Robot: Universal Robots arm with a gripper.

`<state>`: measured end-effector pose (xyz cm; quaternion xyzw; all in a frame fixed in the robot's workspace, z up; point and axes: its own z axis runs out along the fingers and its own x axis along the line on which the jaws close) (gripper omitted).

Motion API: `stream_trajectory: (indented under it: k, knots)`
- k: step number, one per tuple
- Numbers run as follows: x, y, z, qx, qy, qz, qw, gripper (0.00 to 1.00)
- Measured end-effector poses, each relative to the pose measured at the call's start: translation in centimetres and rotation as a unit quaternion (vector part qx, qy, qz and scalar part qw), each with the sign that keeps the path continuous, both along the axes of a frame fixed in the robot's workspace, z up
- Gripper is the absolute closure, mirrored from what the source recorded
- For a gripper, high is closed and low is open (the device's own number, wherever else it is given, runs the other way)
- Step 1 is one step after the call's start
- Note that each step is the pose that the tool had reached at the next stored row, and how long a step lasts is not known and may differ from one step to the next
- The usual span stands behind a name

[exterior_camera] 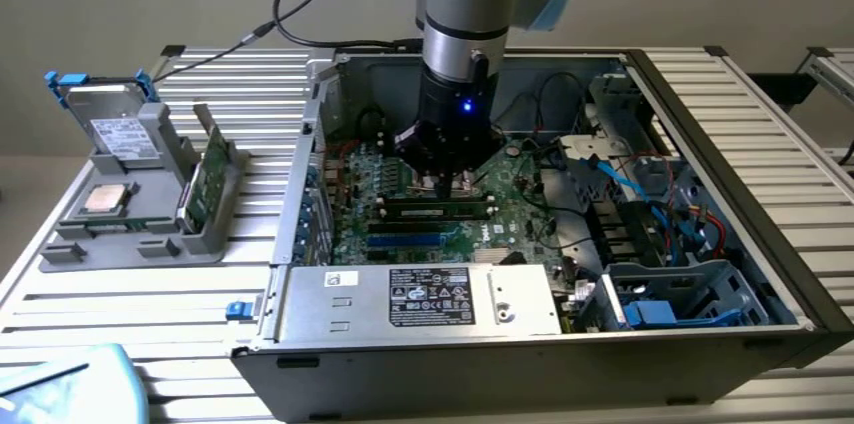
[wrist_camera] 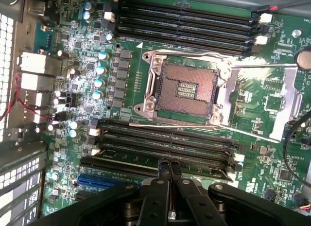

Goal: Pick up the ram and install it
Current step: 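Press down the ram until it locks into place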

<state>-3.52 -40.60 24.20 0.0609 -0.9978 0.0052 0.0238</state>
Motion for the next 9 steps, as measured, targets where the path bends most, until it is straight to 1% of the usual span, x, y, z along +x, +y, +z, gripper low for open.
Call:
stream_trajectory:
  k: [2,9]
  knots:
    - [0.0,0.0,0.0,0.0,-0.0004,-0.011,0.9999,0.89]
    - [0.0,0.0,0.0,0.0,-0.0004,-0.011,0.9999,0.89]
